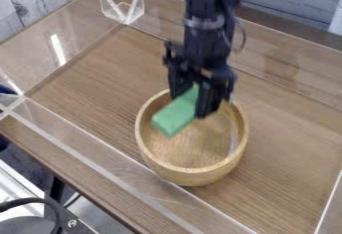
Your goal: Remove the green block from inside the brown bowl and put it on the table
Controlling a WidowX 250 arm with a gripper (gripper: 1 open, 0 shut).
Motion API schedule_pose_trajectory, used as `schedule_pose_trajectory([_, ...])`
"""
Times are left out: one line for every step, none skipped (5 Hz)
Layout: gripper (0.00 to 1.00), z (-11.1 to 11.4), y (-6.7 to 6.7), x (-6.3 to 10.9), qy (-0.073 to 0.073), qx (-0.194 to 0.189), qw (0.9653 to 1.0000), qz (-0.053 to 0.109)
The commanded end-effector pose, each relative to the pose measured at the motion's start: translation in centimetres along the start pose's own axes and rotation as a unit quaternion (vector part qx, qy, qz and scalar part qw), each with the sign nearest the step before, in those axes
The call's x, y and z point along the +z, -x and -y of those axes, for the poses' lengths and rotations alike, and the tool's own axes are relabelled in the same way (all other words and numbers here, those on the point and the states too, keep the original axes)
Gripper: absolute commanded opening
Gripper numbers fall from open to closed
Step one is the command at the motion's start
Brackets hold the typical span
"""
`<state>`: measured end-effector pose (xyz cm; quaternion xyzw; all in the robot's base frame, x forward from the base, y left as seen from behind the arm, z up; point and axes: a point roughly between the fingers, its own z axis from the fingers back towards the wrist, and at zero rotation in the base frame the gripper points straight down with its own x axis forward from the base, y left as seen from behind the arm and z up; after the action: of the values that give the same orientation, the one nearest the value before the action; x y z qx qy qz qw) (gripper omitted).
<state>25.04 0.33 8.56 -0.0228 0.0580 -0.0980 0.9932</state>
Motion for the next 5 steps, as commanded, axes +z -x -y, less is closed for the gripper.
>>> schedule_pose_trajectory([0.00, -2.8, -1.8, 4.3, -0.014, 0.025, 0.9981, 0.055])
schedule_pose_trajectory([0.00, -7.1, -2.7, 5.0, -0.015, 0.050, 0.9966, 0.063])
schedule_pose_trajectory([0.00, -11.2, -2.1, 5.0, -0.017, 0.076, 0.9948, 0.064])
schedule_pose_trajectory([0.00, -7.5, -2.2, 4.6, -0.014, 0.048, 0.9968, 0.063])
schedule_pose_trajectory([0.00, -8.2, -0.5, 3.7, -0.016, 0.058, 0.9969, 0.050])
